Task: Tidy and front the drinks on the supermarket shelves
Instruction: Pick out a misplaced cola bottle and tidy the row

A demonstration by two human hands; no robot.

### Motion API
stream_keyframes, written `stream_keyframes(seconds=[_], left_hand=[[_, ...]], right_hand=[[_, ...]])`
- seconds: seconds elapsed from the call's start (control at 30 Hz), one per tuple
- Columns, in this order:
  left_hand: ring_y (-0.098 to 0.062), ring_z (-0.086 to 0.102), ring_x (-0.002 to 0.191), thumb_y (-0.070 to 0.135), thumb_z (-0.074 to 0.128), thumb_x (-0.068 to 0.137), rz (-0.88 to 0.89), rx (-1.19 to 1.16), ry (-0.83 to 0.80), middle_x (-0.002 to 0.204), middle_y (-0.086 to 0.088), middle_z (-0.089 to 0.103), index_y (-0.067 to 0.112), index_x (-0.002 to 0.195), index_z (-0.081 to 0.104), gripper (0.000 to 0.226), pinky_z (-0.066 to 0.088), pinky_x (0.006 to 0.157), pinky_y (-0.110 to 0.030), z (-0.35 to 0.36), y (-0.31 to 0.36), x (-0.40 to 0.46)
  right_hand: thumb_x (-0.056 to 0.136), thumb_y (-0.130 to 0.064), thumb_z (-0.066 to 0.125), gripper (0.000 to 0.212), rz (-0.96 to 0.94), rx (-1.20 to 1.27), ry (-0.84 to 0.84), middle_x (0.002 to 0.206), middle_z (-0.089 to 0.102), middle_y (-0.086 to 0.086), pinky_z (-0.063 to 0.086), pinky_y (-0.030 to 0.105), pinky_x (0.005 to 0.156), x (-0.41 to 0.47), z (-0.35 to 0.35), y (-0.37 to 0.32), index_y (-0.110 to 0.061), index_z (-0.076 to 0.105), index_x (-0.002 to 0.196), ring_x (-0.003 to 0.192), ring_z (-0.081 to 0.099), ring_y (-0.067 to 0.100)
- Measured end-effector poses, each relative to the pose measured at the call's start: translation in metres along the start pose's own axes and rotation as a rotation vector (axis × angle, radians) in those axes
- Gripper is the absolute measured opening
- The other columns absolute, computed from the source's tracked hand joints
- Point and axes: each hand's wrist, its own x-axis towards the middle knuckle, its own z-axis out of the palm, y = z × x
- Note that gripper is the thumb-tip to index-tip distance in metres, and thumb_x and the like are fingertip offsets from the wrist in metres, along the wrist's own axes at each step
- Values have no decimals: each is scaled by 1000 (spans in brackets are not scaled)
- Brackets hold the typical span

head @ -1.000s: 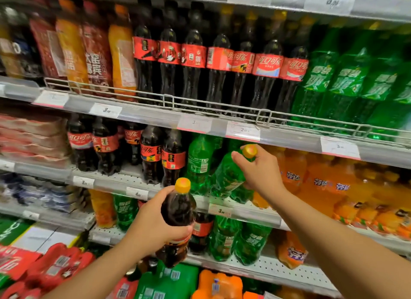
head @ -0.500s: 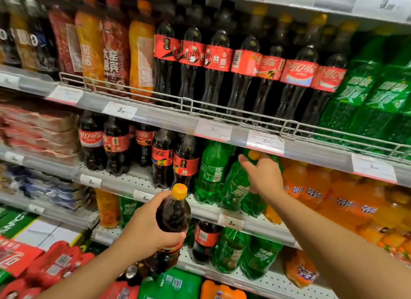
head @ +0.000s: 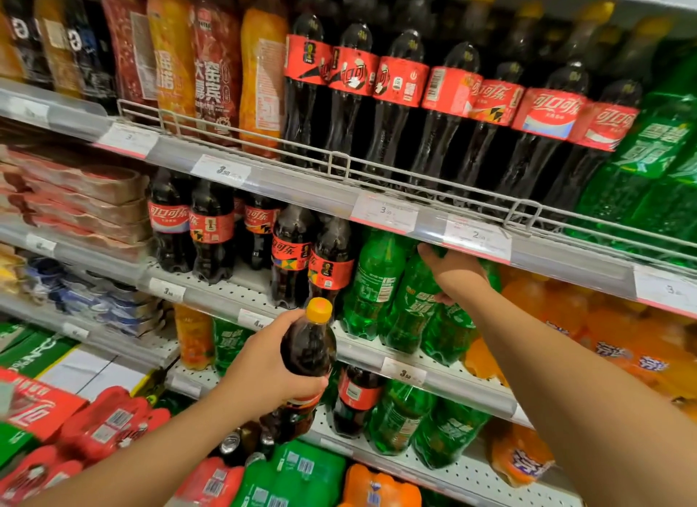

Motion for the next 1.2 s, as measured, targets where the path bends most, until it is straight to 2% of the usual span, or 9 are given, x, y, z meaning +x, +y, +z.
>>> stream_keyframes(seconds=[0.13,0.2,0.37,0.43,0.6,0.77,0.9,1.03,1.2], left_hand=[[13,55,104,50,88,50,-5,-5,6,110,37,56,59,119,40,85,49,83,-16,1,5,-2],[14,55,103,51,88,50,-5,-5,8,110,37,56,59,119,40,84,48,80,-12,1,10,-5],[16,54,102,55,85,52,-7,35,11,112,39,53,62,118,38,82,45,79,-9,-3,24,-19],[12,55,103,54,85,53,-2,65,7,112,35,54,60,121,38,82,47,83,-13,-2,29,-25],[-1,65,94,39,85,56,25,88,13,105,21,64,50,122,45,78,56,76,-31,3,40,-41],[-3,66,89,31,85,56,40,120,38,104,19,65,52,120,46,77,58,72,-38,1,42,-56],[5,63,90,42,86,52,7,133,36,105,28,62,56,122,36,88,57,71,-25,-10,36,-55],[5,64,89,43,86,47,-14,84,0,104,29,62,55,123,36,91,57,70,-25,-33,19,-43],[3,59,104,41,86,43,-21,-11,-93,113,33,55,56,128,29,104,55,87,-32,-78,-18,-19]], right_hand=[[88,-75,37,59,4,-41,11,58,59,7,43,20,40,-2,2,-1,-17,44,80,31,56,16],[91,-71,37,62,-18,-80,10,60,60,9,52,29,53,-11,0,-2,-11,50,81,47,63,23],[93,-47,54,48,-304,-189,237,115,56,8,50,36,59,-82,11,24,-11,45,123,74,62,24],[92,-48,55,57,-498,-100,121,133,49,-1,49,32,65,-122,26,33,-21,38,139,74,62,10],[72,-67,64,67,-656,273,-376,96,54,-25,35,10,59,-177,45,5,-41,45,131,71,52,-7],[67,-70,63,36,-739,236,-294,87,63,-24,42,16,59,-197,59,-15,-48,56,94,80,58,-5],[65,-67,63,19,-687,357,-263,82,65,-30,41,9,54,-204,69,-24,-55,61,80,79,58,-13],[70,-59,65,22,-586,486,-219,82,68,-22,48,19,60,-209,86,-48,-42,67,83,77,62,-5],[66,-74,51,41,-487,270,-120,76,67,-17,53,32,62,-209,110,-98,-39,63,84,68,60,-1]])
